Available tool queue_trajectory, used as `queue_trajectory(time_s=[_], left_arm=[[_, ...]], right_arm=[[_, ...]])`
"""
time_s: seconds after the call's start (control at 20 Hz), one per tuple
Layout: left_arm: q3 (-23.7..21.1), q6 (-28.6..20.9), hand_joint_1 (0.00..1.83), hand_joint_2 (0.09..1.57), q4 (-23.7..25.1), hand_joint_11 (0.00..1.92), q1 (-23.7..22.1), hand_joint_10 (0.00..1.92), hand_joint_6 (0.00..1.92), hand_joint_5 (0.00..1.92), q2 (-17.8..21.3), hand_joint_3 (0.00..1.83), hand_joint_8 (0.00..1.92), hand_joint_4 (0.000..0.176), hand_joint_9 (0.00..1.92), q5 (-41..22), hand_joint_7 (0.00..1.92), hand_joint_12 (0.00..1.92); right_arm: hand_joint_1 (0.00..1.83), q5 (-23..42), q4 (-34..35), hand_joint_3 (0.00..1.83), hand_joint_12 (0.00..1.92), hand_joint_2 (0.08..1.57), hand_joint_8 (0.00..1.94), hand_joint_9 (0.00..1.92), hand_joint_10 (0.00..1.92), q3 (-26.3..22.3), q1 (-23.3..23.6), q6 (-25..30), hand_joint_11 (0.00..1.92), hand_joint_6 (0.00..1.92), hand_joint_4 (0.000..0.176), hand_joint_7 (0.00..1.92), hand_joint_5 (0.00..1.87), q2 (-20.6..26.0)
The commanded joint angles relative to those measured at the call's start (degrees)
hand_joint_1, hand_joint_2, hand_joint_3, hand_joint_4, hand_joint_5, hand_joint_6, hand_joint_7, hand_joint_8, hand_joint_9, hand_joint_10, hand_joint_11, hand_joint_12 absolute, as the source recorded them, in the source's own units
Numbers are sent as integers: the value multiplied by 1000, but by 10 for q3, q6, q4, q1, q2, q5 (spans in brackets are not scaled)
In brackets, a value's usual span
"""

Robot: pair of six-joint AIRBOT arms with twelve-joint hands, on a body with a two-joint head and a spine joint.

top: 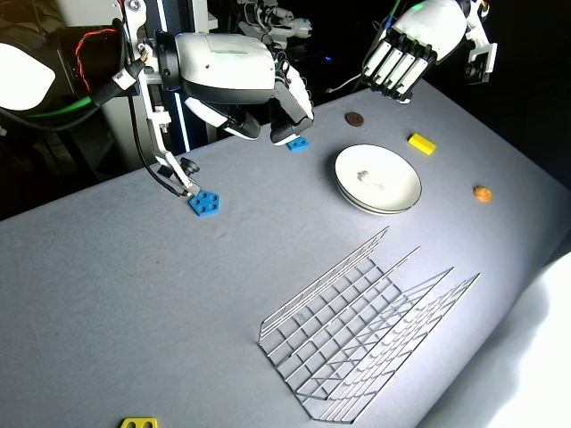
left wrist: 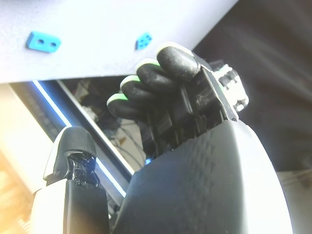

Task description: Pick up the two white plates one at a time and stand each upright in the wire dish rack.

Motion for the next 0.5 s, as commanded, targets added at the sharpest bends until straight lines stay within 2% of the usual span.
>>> queue_trajectory(time_s=[0.0, 0.05, 0.1, 0.25, 0.3, 0.35, 0.45], left_arm=[[4, 1, 0, 987, -51, 0, -3, 12, 22, 50, 3, 304, 10, 0, 0, -23, 14, 5], [5, 1, 0, 987, -48, 0, -5, 12, 22, 50, 3, 304, 10, 0, 0, -24, 14, 5], [7, 1, 0, 1118, -42, 0, -7, 0, 4, 66, 2, 43, 2, 0, 0, -25, 16, 0], [18, -1, 0, 1126, -32, 11, -7, 0, 1, 62, 0, 32, 2, 0, 0, -28, 15, 5], [23, -2, 0, 1132, -28, 14, -7, 1, 3, 67, -2, 33, 4, 0, 2, -28, 20, 7], [25, -4, 0, 1132, -26, 16, -7, 0, 1, 64, -2, 31, 3, 0, 0, -28, 19, 8], [26, -8, 0, 1131, -23, 29, -8, 6, 5, 76, -2, 27, 8, 0, 17, -28, 35, 14]], right_arm=[[0, 63, 16, 192, 16, 1145, 20, 0, 13, -2, 1, -3, 0, 35, 0, 5, 36, 1], [0, 63, 16, 192, 16, 1145, 20, 0, 13, -2, 1, -3, 0, 35, 0, 5, 36, 1], [0, 63, 16, 47, 0, 1217, 4, 0, 0, -2, 1, -3, 0, 14, 0, 19, 61, 1], [0, 63, 16, 12, 0, 1242, 2, 0, 0, -2, 1, -3, 0, 4, 0, 6, 51, 1], [56, 63, 16, 8, 0, 1237, 0, 0, 0, -2, 1, -3, 0, 4, 0, 0, 31, 0], [183, 63, 16, 0, 0, 1205, 0, 0, 0, -2, 1, -3, 0, 3, 0, 0, 22, 0], [771, 63, 16, 0, 0, 1095, 0, 0, 0, -2, 1, -3, 0, 0, 0, 0, 0, 0]])
